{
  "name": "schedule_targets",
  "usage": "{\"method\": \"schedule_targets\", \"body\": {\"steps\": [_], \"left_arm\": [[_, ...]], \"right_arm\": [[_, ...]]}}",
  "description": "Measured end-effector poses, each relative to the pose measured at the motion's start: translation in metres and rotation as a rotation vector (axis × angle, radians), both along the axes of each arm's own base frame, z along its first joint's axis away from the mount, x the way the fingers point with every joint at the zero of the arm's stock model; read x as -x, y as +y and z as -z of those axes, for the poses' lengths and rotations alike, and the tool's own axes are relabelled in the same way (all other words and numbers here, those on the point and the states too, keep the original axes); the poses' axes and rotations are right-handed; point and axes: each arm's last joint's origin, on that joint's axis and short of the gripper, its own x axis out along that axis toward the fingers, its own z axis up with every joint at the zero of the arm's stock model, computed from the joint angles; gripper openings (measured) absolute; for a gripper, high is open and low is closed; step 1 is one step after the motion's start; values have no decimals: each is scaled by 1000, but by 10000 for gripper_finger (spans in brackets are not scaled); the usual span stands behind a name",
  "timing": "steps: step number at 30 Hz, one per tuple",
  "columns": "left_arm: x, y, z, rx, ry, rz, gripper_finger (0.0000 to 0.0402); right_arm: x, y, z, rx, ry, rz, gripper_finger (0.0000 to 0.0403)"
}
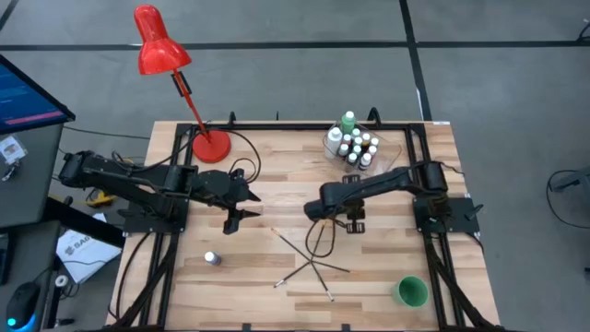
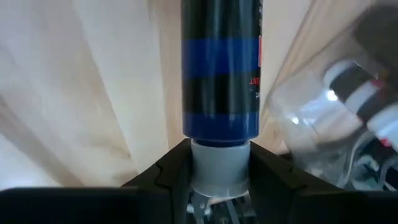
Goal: Pick & Place Paint Supplies
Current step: Put the small dark blue paint bottle into the transparent bin
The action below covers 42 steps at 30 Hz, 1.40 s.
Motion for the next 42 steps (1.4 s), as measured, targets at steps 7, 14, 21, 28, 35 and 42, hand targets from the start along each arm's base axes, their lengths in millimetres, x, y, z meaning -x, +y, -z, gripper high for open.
{"method": "schedule_targets", "body": {"steps": [7, 14, 21, 28, 35, 42], "left_arm": [[0, 0, 0, -1, 2, 2, 198], [0, 0, 0, 0, 2, 4, 198], [-6, -1, 0, -40, -116, 39, 198], [-7, 1, 33, -47, -218, 35, 198], [0, 1, 55, 0, -159, 5, 198], [1, 2, 60, 4, -151, 3, 198]], "right_arm": [[0, -2, 2, -2, 7, 7, 114], [-1, -8, 2, 9, -2, 16, 137], [-9, -8, -14, 37, -75, -35, 113], [-16, -8, -26, 49, -123, -45, 135], [-16, -8, -26, 36, -115, -42, 125], [-16, -8, -26, 33, -116, -39, 89]]}}
